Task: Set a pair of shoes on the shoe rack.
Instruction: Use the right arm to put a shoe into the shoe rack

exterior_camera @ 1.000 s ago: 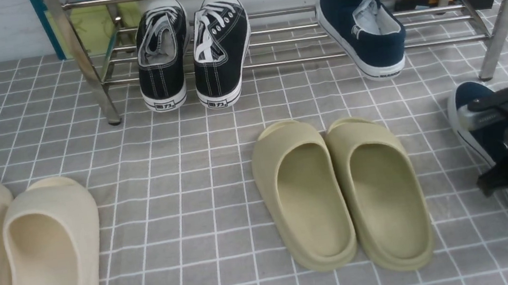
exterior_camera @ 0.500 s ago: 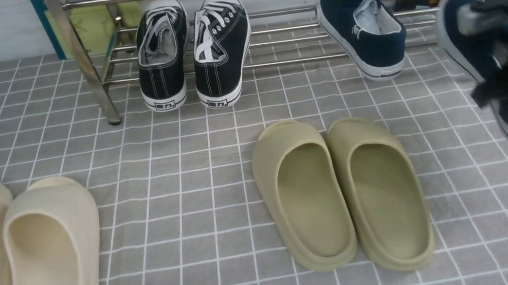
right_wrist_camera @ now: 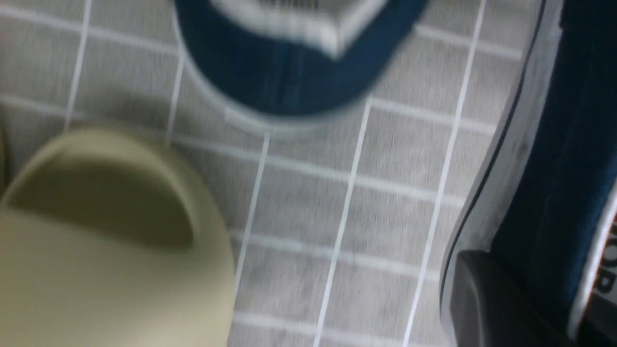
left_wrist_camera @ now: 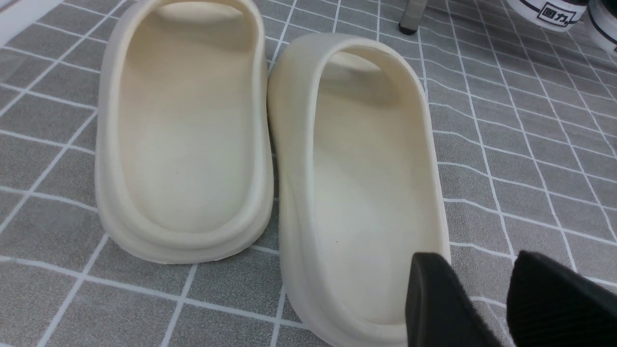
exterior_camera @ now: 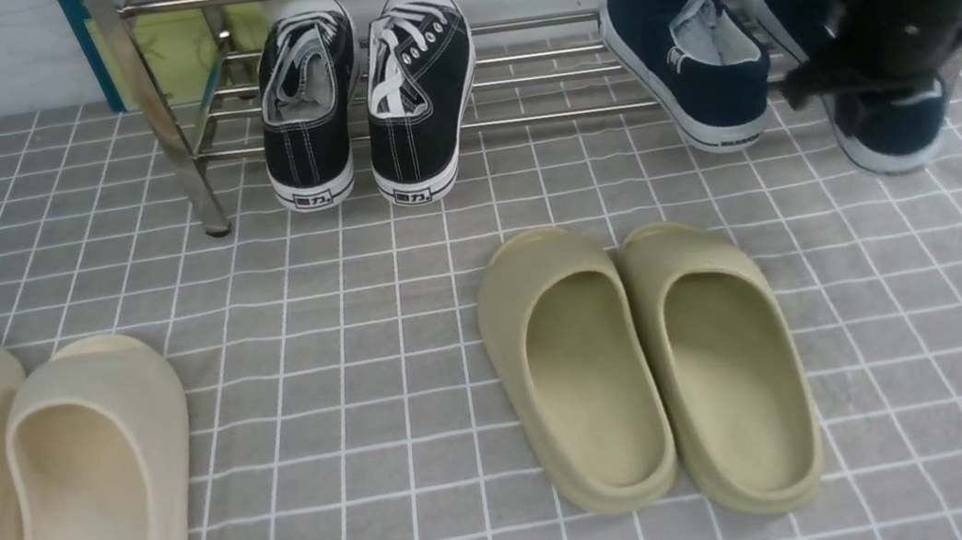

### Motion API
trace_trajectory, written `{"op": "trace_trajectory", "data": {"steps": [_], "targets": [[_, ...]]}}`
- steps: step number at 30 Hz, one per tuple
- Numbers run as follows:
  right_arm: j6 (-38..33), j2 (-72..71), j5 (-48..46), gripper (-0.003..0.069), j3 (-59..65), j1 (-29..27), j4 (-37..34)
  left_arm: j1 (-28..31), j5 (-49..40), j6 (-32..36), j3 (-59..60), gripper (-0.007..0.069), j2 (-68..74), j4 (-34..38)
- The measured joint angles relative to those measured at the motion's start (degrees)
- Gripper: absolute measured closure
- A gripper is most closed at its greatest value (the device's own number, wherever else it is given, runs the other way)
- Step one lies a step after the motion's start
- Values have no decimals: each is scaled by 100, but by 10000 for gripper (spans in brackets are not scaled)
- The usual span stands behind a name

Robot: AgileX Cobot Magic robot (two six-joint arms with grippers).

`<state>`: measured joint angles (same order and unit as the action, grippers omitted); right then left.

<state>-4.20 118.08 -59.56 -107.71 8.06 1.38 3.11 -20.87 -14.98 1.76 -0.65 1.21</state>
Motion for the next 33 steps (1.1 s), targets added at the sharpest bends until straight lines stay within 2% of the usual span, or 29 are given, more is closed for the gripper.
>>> {"op": "trace_trajectory", "data": {"steps": [9, 14, 18, 19, 21, 24, 28, 31, 33], "targets": [[-464, 1000, 24, 617, -1267, 0, 5, 0, 0, 0, 0, 386, 0, 0], [-498, 1135, 163, 557, -1429, 0, 23, 0, 0, 0, 0, 386, 0, 0], [-504, 1095, 302, 382, -1486, 0, 67, 0, 0, 0, 0, 386, 0, 0], [-504, 1089, 294, 373, -1486, 0, 67, 0, 0, 0, 0, 386, 0, 0], [-504, 979, 118, 274, -1486, 0, 89, 0, 0, 0, 0, 386, 0, 0], [-504, 736, -241, 211, -1486, 0, 31, 0, 0, 0, 0, 386, 0, 0], [-510, 192, -850, 228, -1486, 0, -46, 0, 0, 0, 0, 386, 0, 0], [-514, -219, -1125, 300, -1486, 0, -106, 0, 0, 0, 0, 386, 0, 0], [-514, -564, -1173, 380, -1434, 0, -138, 0, 0, 0, 0, 386, 0, 0]]}}
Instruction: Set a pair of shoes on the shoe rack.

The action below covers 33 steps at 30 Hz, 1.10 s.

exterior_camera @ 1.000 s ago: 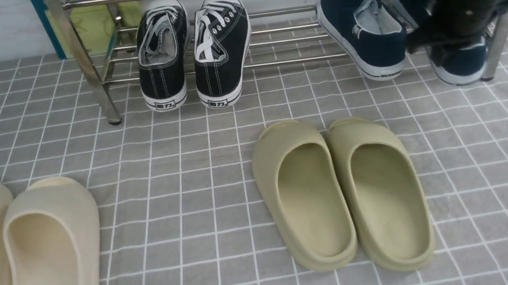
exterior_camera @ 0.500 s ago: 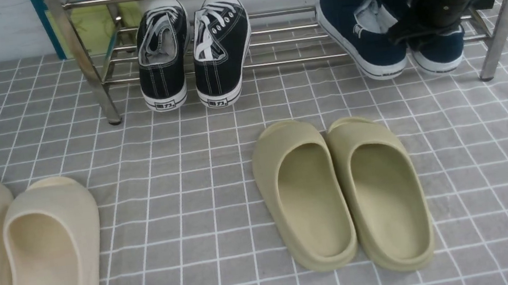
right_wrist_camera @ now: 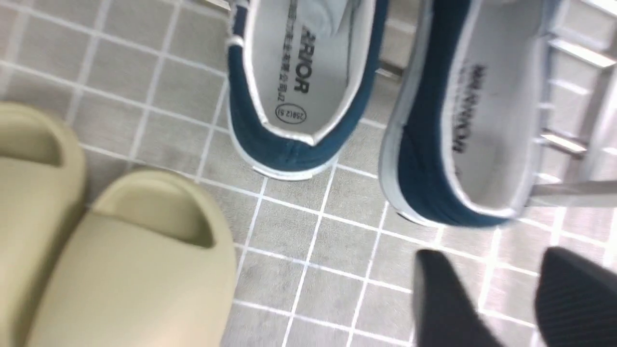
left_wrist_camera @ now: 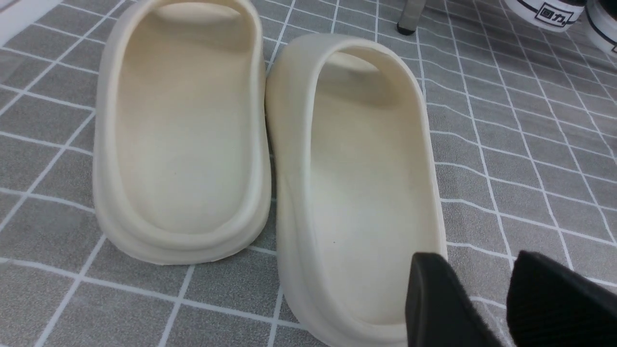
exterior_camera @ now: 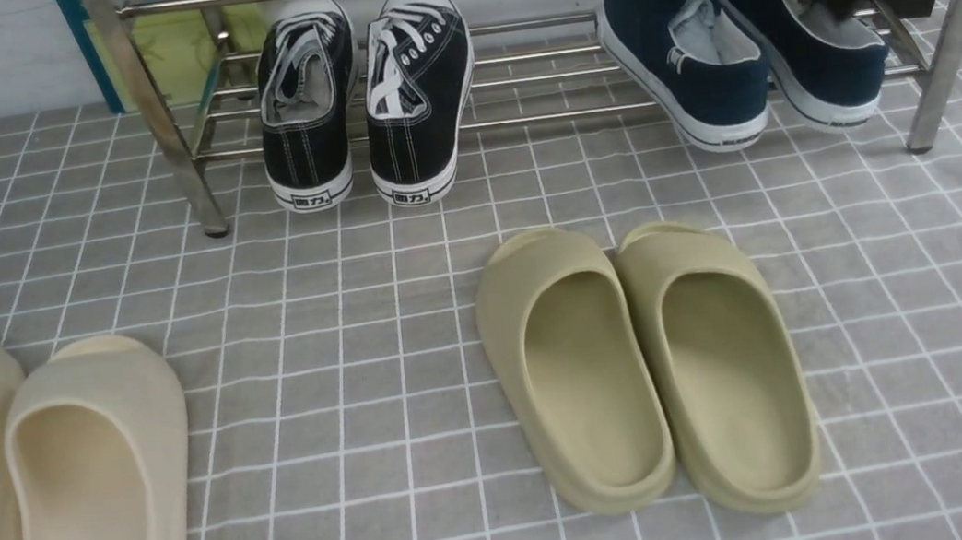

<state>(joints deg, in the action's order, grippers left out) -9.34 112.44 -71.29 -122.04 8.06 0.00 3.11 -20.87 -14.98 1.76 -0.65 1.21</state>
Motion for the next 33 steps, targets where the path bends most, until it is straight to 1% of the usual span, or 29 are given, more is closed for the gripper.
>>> {"op": "trace_trajectory", "data": {"steps": [1, 2, 6, 7, 8, 9, 12, 14, 17, 18, 19, 21, 22, 27, 31, 33], "targets": [[0, -79, 0, 398, 31, 0, 0, 0, 0, 0, 0, 386, 0, 0], [0, -436, -11, 464, 198, 0, -135, 0, 0, 0, 0, 386, 0, 0], [-19, -1467, -28, 640, 1066, 0, -551, 0, 0, 0, 0, 386, 0, 0], [-45, -1779, -34, 657, 1355, 0, -653, 0, 0, 0, 0, 386, 0, 0], [-42, -1844, -34, 657, 1355, 0, -653, 0, 0, 0, 0, 386, 0, 0], [-89, -2318, -34, 662, 1867, 0, -770, 0, 0, 0, 0, 386, 0, 0], [-134, -3362, 91, 664, 2900, 0, -969, 0, 0, 0, 0, 386, 0, 0], [-139, -4078, 432, 664, 3606, 0, -1118, 0, 0, 0, 0, 386, 0, 0], [-139, -5287, 1189, 664, 4667, 0, -1372, 0, 0, 0, 0, 386, 0, 0], [-139, -5442, 1292, 664, 4880, 0, -1424, 0, 0, 0, 0, 386, 0, 0], [-141, -6046, 1698, 664, 5339, 0, -1521, 0, 0, 0, 0, 386, 0, 0], [-141, -6526, 2004, 662, 5783, 0, -1568, 0, 0, 0, 0, 386, 0, 0], [-145, -7014, 2274, 663, 6130, 0, -1587, 0, 0, 0, 0, 386, 0, 0], [-145, -7919, 2698, 662, 6663, 0, -1582, 0, 0, 0, 0, 386, 0, 0], [-145, -8238, 2696, 660, 6830, 0, -1596, 0, 0, 0, 0, 386, 0, 0], [-145, -8385, 2521, 659, 6911, 0, -1662, 0, 0, 0, 0, 386, 0, 0]]}}
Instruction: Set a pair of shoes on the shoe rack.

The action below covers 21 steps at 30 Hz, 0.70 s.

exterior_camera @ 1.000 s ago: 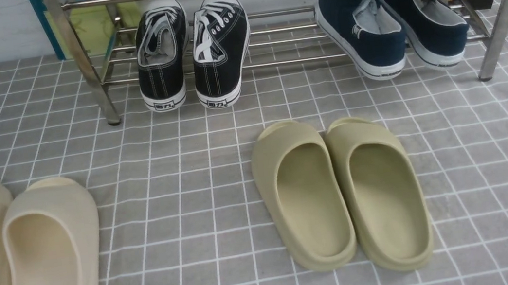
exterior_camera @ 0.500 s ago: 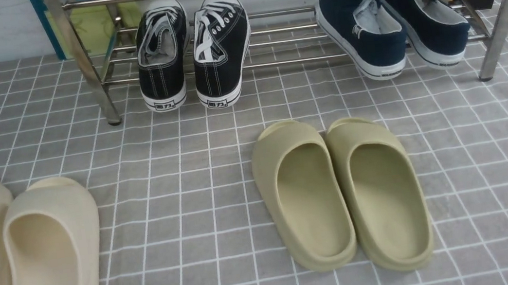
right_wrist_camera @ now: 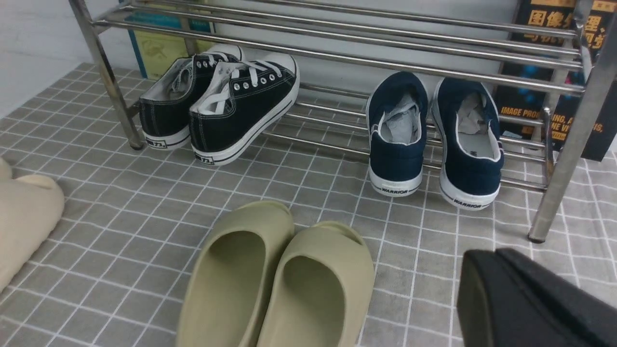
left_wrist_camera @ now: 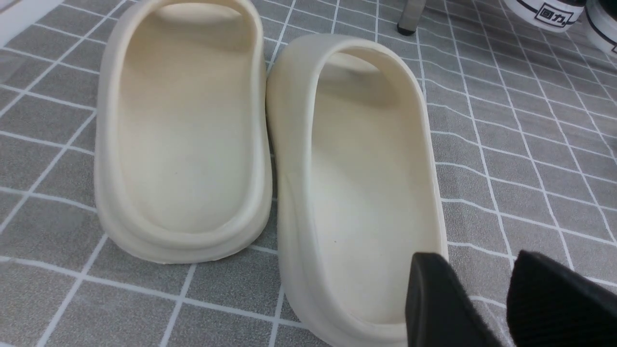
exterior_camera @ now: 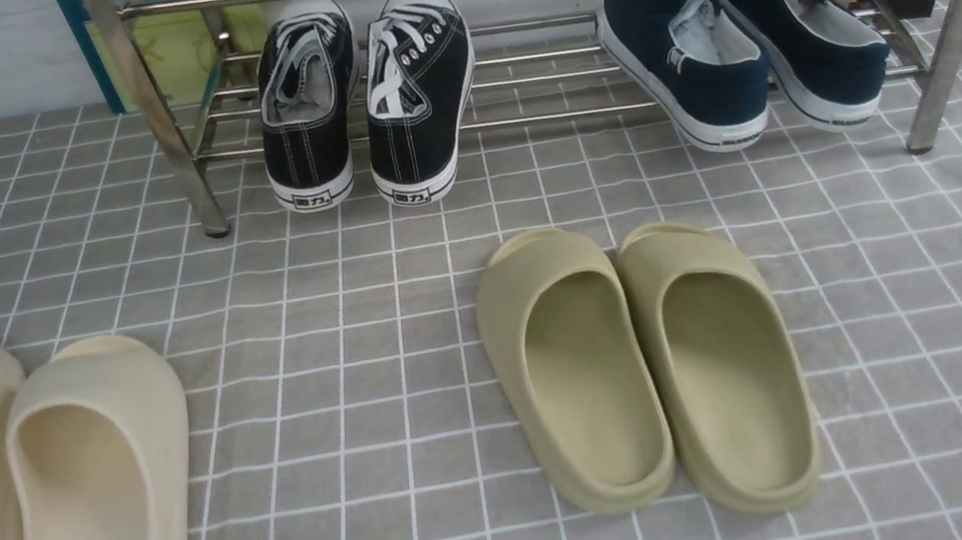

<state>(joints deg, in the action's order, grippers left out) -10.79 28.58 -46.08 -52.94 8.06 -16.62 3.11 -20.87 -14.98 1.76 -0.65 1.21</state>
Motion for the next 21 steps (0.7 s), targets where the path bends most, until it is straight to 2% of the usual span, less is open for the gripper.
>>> {"op": "trace_trajectory", "data": {"steps": [5, 12, 17, 21], "targets": [[0, -55, -284, 658, 47, 0, 0, 0, 0, 0, 0, 386, 0, 0], [0, -55, -140, 658, 407, 0, 303, 0, 0, 0, 0, 386, 0, 0], [0, -268, 1012, 657, 1267, 0, 463, 0, 0, 0, 0, 386, 0, 0], [0, -799, 2267, 657, 2384, -83, 1012, 0, 0, 0, 0, 386, 0, 0]]}}
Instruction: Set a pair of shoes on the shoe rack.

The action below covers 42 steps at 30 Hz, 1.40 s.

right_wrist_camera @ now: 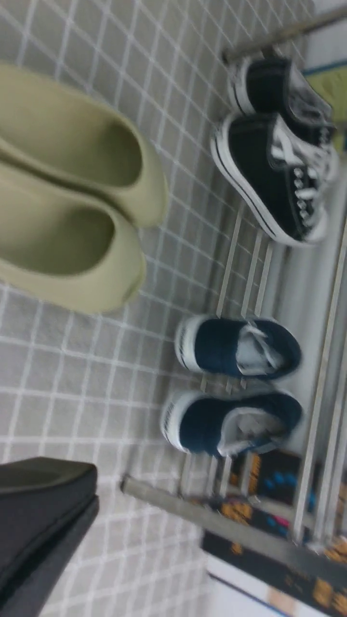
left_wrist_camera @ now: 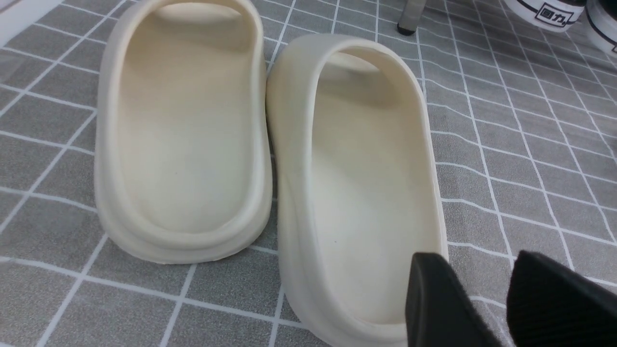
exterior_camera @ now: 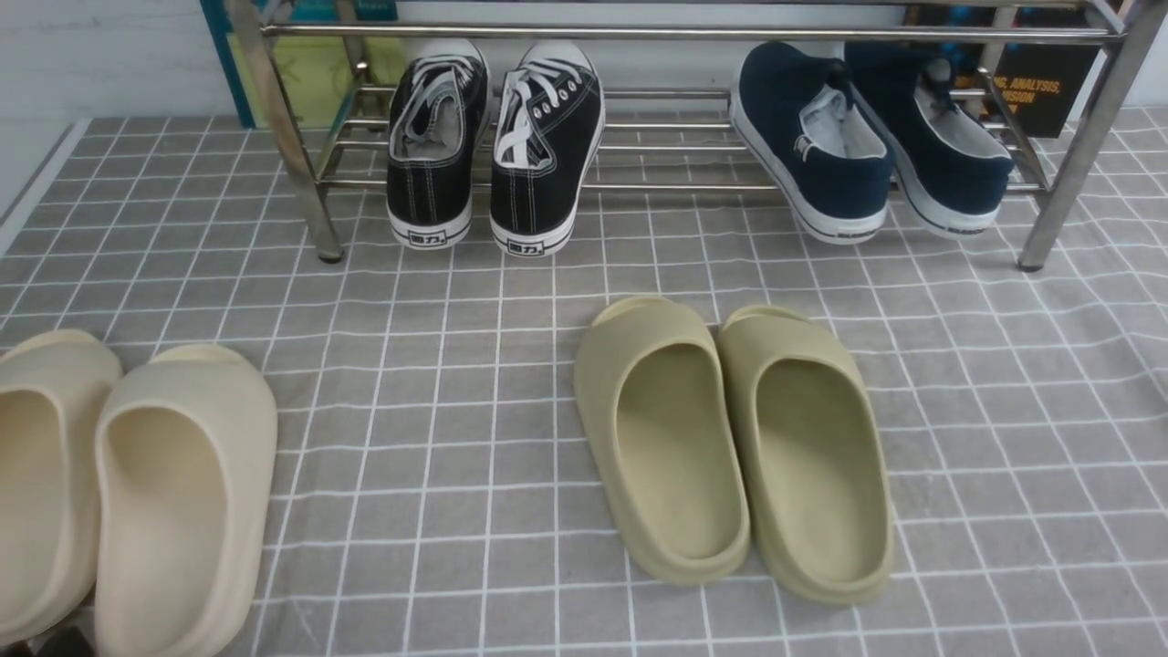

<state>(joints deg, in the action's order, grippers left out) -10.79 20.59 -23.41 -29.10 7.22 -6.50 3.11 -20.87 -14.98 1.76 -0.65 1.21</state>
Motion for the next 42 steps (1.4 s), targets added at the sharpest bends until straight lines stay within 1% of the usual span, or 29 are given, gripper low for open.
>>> {"op": "trace_trajectory", "data": {"steps": [3, 4, 6, 10, 12, 13, 15, 19, 26, 42], "targets": [[151, -507, 497, 657, 875, -299, 539, 0, 0, 0, 0, 386, 0, 0], [282, -617, 533, 657, 1028, -410, 650, 0, 0, 0, 0, 386, 0, 0], [779, -1043, 554, 657, 1547, -728, 923, 0, 0, 0, 0, 386, 0, 0], [1560, -1798, 554, 657, 2355, -1157, 1151, 0, 0, 0, 0, 386, 0, 0], [1667, -1955, 556, 657, 2556, -1224, 1157, 0, 0, 0, 0, 386, 0, 0], [1756, -2077, 600, 657, 2855, -1273, 1175, 0, 0, 0, 0, 386, 0, 0], [1835, -2114, 474, 657, 3040, -1280, 1174, 0, 0, 0, 0, 386, 0, 0], [1885, -2114, 287, 657, 3036, -1258, 1174, 0, -1, 0, 0, 386, 0, -6], [1909, -2114, 195, 663, 3018, -918, 1233, 0, -1, 0, 0, 386, 0, 0], [1911, -2114, 175, 660, 3013, -893, 1278, 0, -1, 0, 0, 386, 0, 0]]}}
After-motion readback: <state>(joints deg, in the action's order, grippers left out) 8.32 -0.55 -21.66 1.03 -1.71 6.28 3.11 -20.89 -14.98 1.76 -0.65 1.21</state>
